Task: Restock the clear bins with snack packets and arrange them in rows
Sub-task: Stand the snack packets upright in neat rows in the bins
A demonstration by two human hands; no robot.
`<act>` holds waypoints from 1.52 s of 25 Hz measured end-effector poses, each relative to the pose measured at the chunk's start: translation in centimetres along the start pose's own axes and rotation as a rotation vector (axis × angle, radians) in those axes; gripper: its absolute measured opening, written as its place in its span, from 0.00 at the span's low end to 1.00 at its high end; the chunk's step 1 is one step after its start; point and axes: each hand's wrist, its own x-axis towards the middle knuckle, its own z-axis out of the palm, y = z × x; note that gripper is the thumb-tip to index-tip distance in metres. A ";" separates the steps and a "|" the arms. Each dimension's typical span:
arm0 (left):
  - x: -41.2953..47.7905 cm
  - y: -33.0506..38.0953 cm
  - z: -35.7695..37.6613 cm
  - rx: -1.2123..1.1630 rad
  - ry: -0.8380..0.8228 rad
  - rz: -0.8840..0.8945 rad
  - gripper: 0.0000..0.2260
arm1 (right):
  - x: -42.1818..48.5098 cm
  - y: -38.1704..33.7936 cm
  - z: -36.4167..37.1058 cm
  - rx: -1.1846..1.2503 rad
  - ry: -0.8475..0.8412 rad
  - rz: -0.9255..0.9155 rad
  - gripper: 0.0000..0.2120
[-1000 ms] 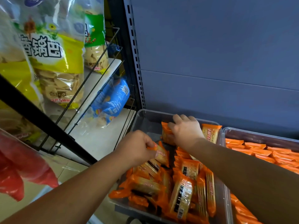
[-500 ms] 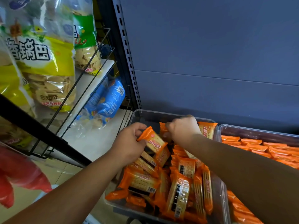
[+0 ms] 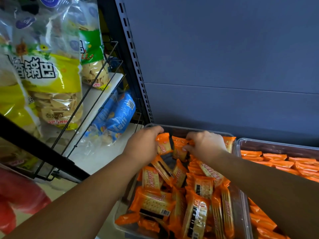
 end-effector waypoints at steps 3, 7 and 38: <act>2.1 -0.6 -0.1 0.209 -0.147 0.063 0.19 | 0.1 0.2 0.1 0.026 0.021 -0.007 0.18; 3.1 -0.5 0.6 0.288 -0.244 0.135 0.12 | 0.2 0.5 0.5 -0.031 0.023 -0.042 0.18; -0.2 1.8 4.9 -0.040 -0.632 -0.181 0.18 | -2.0 2.2 1.4 0.449 0.129 -0.126 0.08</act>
